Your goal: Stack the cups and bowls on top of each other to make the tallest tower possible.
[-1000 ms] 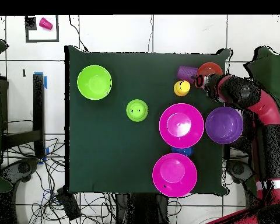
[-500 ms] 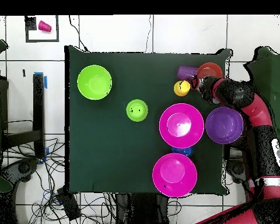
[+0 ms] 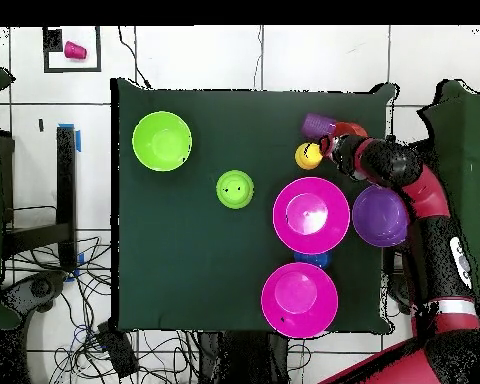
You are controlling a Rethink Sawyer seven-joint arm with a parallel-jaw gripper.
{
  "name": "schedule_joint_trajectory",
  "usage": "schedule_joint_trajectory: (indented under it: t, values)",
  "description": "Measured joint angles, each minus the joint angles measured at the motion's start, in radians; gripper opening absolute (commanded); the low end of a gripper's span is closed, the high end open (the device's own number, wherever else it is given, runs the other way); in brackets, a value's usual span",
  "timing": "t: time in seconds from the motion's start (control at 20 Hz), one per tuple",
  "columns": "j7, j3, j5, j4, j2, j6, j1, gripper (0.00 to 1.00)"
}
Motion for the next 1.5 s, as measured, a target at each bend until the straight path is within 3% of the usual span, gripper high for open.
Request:
schedule_joint_trajectory:
  t: [0.2,0.25,1.1,1.25,1.3,1.5]
  values:
    - [0.0,0.0,0.0,-0.02,0.004,0.0,0.009,1.0]
    - [0.0,0.0,0.0,-0.023,0.004,0.0,0.011,0.0]
    - [0.0,-0.017,-0.004,-0.036,-0.028,0.01,0.032,0.0]
    - [0.0,-0.079,-0.029,-0.036,-0.086,0.03,0.086,0.0]
    - [0.0,-0.135,-0.057,-0.037,-0.136,0.054,0.144,0.0]
    - [0.0,-0.22,-0.101,-0.043,-0.208,0.114,0.248,0.0]
